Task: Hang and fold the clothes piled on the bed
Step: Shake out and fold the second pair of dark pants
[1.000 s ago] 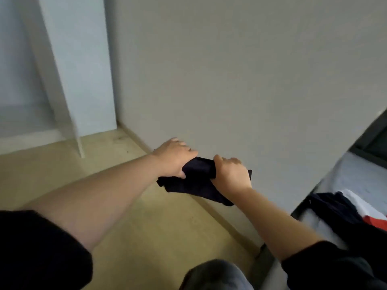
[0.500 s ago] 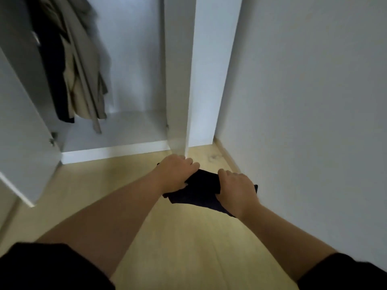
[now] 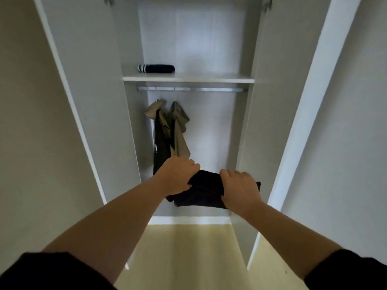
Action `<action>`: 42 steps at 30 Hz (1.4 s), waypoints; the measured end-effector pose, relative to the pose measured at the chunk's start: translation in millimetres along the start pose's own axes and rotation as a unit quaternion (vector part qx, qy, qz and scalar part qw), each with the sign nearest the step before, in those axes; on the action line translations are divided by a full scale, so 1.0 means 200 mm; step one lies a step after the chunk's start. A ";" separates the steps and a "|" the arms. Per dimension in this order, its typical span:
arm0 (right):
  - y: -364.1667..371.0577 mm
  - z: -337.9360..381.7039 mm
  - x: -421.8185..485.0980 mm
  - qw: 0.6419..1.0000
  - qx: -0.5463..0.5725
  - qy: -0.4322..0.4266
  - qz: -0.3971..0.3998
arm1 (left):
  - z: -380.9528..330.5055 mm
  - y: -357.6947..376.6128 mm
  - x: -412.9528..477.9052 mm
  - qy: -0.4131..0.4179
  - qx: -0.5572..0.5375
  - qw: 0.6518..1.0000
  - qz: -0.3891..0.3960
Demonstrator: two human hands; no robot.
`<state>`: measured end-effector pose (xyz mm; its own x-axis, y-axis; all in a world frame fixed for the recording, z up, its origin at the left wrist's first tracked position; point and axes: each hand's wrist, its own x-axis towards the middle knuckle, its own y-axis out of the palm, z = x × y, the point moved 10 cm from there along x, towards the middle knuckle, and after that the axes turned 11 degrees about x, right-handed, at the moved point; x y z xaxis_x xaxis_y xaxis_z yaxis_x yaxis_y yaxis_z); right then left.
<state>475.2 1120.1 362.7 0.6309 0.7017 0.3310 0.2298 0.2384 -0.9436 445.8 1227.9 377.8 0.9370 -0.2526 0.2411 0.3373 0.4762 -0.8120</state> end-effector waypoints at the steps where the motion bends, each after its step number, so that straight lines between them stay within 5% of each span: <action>1: -0.05 0.02 0.10 1.000 -0.005 -0.004 -0.009 | 0.11 -0.03 0.03 -0.002 0.010 1.000 -0.008; 16: -0.30 -0.30 1.60 0.987 -0.053 -0.095 -0.121 | 1.20 0.11 0.93 -0.172 0.035 0.984 -0.042; 24: -0.36 -0.47 2.40 0.981 0.061 -0.099 -0.153 | 1.88 0.35 1.35 -0.284 -0.034 0.958 -0.010; 29: -0.41 -0.60 2.87 0.957 0.191 -0.041 -0.216 | 2.34 0.42 1.56 -0.312 -0.166 0.930 -0.106; 32: -0.48 -0.63 3.19 0.927 0.258 -0.022 -0.271 | 2.68 0.43 1.64 -0.317 -0.266 0.880 -0.233; 35: -0.54 -0.68 3.55 0.903 0.309 0.013 -0.299 | 3.06 0.63 1.75 -0.327 -0.484 0.764 -0.276; 38: -0.51 -0.73 3.91 0.881 0.374 0.049 -0.284 | 3.26 0.95 1.94 -0.309 -0.630 0.691 -0.174; 42: -0.43 -0.76 4.31 0.885 0.382 0.059 -0.260 | 3.36 1.31 2.12 -0.222 -0.734 0.642 0.007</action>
<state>1111.8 1603.4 731.6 0.6701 0.2998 0.6791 -0.0282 0.9244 -0.3803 991.8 1812.9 624.2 0.9826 0.1620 0.0909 0.1841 -0.9134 -0.3631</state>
